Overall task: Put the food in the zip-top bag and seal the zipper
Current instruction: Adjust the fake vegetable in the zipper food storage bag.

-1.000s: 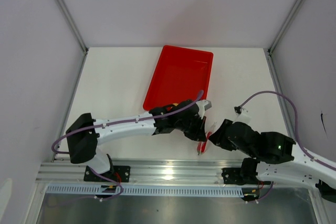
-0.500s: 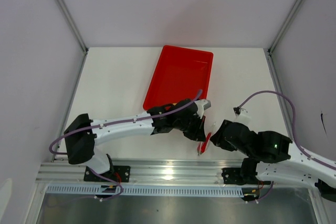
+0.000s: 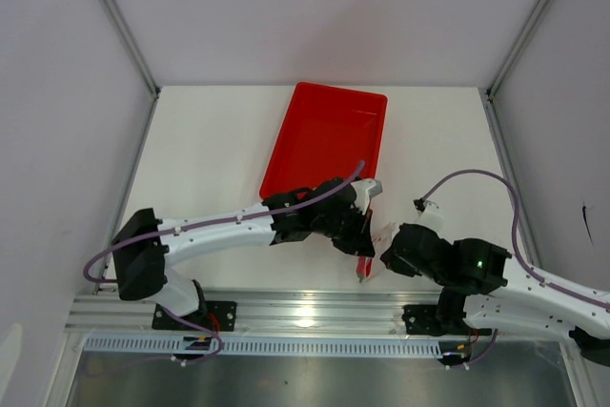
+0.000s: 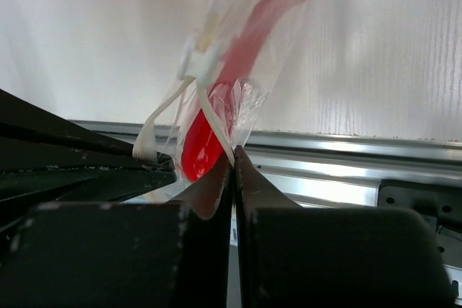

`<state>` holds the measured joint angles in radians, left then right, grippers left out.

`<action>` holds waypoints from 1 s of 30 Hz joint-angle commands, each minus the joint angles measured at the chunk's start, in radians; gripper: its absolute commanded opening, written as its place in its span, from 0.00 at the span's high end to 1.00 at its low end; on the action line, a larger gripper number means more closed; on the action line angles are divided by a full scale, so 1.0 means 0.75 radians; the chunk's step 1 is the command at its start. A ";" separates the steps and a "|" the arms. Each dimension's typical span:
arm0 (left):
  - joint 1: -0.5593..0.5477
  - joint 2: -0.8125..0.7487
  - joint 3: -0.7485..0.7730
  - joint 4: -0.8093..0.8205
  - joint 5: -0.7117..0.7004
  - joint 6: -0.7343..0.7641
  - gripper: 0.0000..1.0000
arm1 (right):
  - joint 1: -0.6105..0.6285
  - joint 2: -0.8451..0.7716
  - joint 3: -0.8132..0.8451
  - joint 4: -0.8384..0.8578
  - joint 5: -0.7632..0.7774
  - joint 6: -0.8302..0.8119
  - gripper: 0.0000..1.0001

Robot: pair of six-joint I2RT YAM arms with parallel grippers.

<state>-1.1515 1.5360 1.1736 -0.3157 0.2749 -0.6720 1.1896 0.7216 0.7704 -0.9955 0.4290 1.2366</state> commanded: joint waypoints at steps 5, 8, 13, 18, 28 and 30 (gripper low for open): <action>0.007 -0.025 0.039 0.045 0.018 0.016 0.99 | 0.009 -0.097 0.112 -0.266 0.129 0.098 1.00; 0.007 0.036 0.092 0.006 0.006 0.053 0.99 | 0.011 -0.109 0.192 -0.405 0.185 0.120 1.00; 0.010 0.122 0.139 -0.035 -0.008 0.104 0.99 | 0.011 -0.036 0.326 -0.593 0.271 0.125 1.00; 0.010 0.214 0.233 -0.092 0.000 0.170 0.99 | 0.005 0.046 0.339 -0.569 0.295 0.061 1.00; 0.093 0.163 0.215 -0.076 -0.002 0.207 0.50 | -0.105 0.038 0.208 -0.399 0.201 -0.059 1.00; 0.128 0.100 0.206 -0.074 -0.039 0.213 0.44 | -0.146 0.044 0.208 -0.377 0.179 -0.096 1.00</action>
<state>-1.1023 1.6978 1.3193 -0.3706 0.2726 -0.5362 1.1095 0.7589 0.9268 -1.3079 0.5549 1.2144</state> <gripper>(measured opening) 0.536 0.006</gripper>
